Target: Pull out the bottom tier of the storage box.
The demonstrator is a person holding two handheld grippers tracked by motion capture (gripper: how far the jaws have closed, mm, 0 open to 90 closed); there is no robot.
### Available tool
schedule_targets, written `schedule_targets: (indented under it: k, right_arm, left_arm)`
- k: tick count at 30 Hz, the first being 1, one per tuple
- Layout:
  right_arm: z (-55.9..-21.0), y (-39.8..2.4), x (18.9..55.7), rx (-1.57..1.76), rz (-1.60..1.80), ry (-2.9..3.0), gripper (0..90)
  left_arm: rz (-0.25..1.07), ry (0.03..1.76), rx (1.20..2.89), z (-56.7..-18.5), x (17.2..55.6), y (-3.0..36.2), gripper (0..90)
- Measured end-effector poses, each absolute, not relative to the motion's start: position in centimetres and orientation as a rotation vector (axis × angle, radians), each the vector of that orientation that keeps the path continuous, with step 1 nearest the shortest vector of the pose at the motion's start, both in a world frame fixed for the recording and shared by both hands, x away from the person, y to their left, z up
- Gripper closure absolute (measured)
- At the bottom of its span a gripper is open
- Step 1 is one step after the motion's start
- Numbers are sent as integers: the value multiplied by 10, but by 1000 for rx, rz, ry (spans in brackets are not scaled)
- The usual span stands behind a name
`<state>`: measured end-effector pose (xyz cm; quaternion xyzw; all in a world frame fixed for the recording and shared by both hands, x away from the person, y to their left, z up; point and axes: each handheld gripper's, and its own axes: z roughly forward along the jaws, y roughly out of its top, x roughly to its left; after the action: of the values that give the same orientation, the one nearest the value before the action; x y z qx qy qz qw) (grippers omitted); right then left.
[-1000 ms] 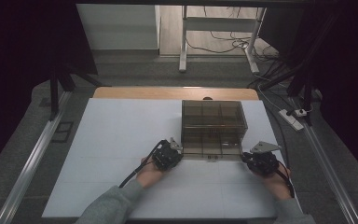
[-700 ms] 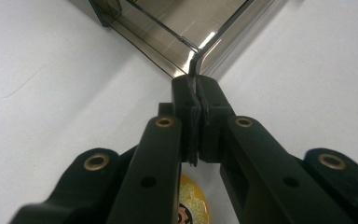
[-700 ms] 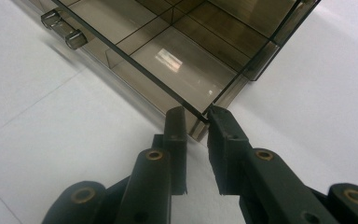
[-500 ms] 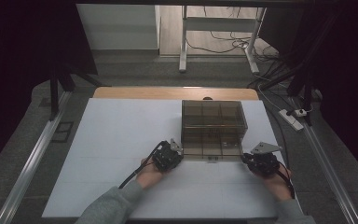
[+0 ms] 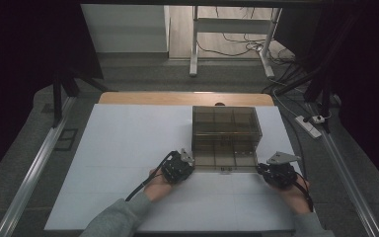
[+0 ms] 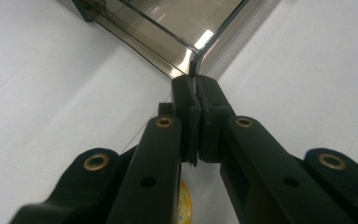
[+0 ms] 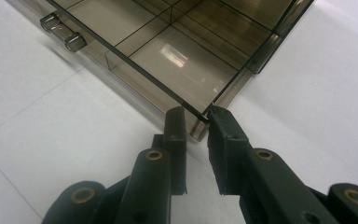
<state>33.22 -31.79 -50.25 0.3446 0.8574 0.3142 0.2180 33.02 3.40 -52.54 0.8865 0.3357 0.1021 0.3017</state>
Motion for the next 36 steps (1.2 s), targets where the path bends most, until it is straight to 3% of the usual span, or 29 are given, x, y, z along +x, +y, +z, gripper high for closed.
schedule_targets:
  k: [36]
  right_arm:
    - [-504,-321,329,960,889,2389,777]
  left_arm:
    - [261,878,2349,-526,327,34,864]
